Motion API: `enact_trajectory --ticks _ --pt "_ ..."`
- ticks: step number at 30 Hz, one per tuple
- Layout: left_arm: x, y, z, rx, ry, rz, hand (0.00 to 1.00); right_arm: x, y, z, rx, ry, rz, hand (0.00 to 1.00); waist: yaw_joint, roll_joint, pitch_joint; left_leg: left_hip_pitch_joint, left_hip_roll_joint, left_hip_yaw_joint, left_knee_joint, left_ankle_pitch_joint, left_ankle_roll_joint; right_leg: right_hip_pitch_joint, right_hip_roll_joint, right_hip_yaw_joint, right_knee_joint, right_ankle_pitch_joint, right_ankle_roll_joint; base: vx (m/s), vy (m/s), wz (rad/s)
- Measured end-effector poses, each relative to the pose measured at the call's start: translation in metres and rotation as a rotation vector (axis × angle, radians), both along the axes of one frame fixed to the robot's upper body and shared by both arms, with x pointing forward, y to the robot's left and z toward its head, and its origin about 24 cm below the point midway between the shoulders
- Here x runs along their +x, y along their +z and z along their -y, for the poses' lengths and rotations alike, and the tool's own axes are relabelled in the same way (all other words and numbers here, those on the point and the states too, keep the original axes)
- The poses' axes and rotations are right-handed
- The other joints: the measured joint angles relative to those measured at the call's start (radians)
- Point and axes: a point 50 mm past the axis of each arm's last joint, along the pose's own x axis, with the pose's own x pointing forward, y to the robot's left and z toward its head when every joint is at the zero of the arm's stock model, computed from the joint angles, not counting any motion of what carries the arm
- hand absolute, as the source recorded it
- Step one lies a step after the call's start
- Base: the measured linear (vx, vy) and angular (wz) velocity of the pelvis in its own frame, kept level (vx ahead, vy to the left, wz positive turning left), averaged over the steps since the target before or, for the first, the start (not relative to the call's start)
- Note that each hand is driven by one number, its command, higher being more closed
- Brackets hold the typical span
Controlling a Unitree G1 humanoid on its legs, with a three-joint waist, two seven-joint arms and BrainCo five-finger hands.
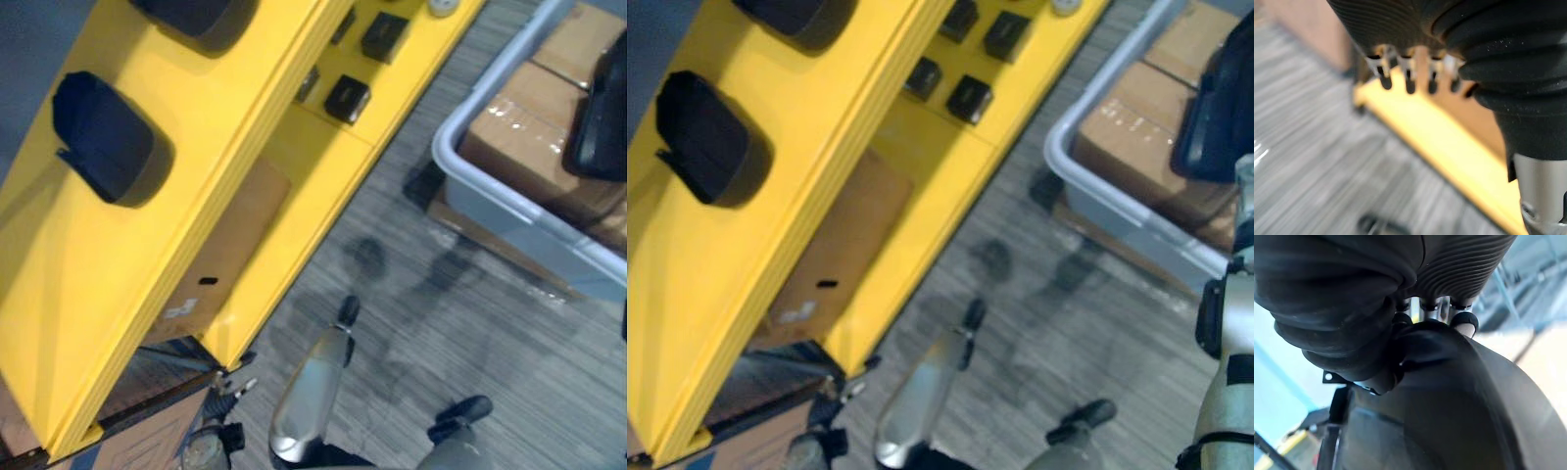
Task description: Walk over and take plastic housings, then place them on the shelf
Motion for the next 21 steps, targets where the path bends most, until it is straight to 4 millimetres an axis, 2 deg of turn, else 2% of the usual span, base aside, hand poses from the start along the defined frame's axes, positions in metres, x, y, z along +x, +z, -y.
enact_trajectory --ticks 1,3,4,5,7,9,12,14,16,18,21 --pt "0.004 0.006 -0.007 0.086 0.035 0.012 0.0 0.001 -0.001 -0.001 -0.004 -0.006 0.004 1.0 -0.013 -0.01 0.004 0.007 0.006 -0.001 -0.001 0.001 -0.001 0.008 0.01 0.001 -0.004 -0.001 -0.002 -0.06 -0.061 -0.05" --pt "0.013 0.016 -0.017 0.199 0.089 0.035 0.0 0.0 -0.007 -0.002 -0.018 -0.016 0.004 1.0 -0.017 -0.029 0.004 0.02 0.021 -0.001 -0.016 0.007 -0.011 0.014 0.026 0.002 -0.014 0.001 -0.008 -0.07 -0.085 -0.1" --pt "0.019 0.025 -0.028 0.264 0.134 0.067 0.0 0.003 -0.015 -0.006 -0.033 -0.007 0.002 1.0 -0.02 -0.05 0.002 0.031 0.031 0.0 -0.034 0.014 -0.021 0.015 0.036 0.005 -0.017 0.002 -0.011 -0.05 -0.082 -0.15" --pt "0.024 0.03 -0.033 0.298 0.153 0.085 0.0 0.005 -0.019 -0.009 -0.037 0.002 0.001 1.0 -0.021 -0.06 0.001 0.038 0.038 0.0 -0.041 0.017 -0.024 0.016 0.042 0.006 -0.019 0.003 -0.015 -0.04 -0.09 -0.15" --pt "0.044 0.057 -0.052 0.411 0.181 0.191 0.0 0.016 -0.034 -0.025 -0.04 0.049 0.006 1.0 -0.04 -0.107 -0.004 0.052 0.058 0.0 -0.061 0.028 -0.035 0.019 0.063 0.009 -0.028 0.002 -0.021 -0.04 -0.086 -0.12" --pt "0.059 0.075 -0.055 0.462 0.146 0.265 0.0 0.021 -0.042 -0.036 -0.066 0.082 0.03 1.0 -0.052 -0.134 -0.003 0.074 0.065 0.007 -0.078 0.034 -0.038 0.029 0.069 0.019 -0.033 0.005 -0.025 -0.05 -0.051 -0.11" --pt "0.071 0.091 -0.052 0.533 0.074 0.337 0.0 0.031 -0.046 -0.064 -0.105 0.172 0.102 1.0 -0.075 -0.165 -0.015 0.111 0.084 0.035 -0.099 0.036 -0.042 0.037 0.083 0.035 -0.049 0.02 -0.047 -0.06 -0.025 -0.27" --pt "0.08 0.101 -0.049 0.541 0.047 0.386 0.0 0.032 -0.046 -0.077 -0.141 0.214 0.135 1.0 -0.086 -0.172 -0.018 0.147 0.093 0.056 -0.123 0.046 -0.045 0.052 0.089 0.051 -0.061 0.025 -0.054 -0.06 -0.032 -0.31" --pt "0.087 0.114 -0.045 0.539 -0.037 0.466 0.0 0.036 -0.046 -0.103 -0.174 0.299 0.199 1.0 -0.114 -0.197 -0.036 0.184 0.108 0.081 -0.174 0.07 -0.055 0.051 0.1 0.075 -0.073 0.025 -0.054 -0.05 -0.062 -0.28" --pt "0.093 0.12 -0.034 0.524 -0.143 0.501 0.0 0.035 -0.051 -0.115 -0.203 0.343 0.217 1.0 -0.135 -0.211 -0.062 0.202 0.114 0.086 -0.213 0.09 -0.06 0.052 0.109 0.077 -0.081 0.025 -0.054 -0.03 -0.069 -0.14" --pt "0.099 0.125 0.002 0.389 -0.349 0.545 0.0 0.029 -0.065 -0.144 -0.251 0.447 0.248 1.0 -0.161 -0.237 -0.139 0.269 0.123 0.128 -0.311 0.128 -0.069 0.052 0.118 0.104 -0.097 0.026 -0.055 0.02 -0.057 -0.27"
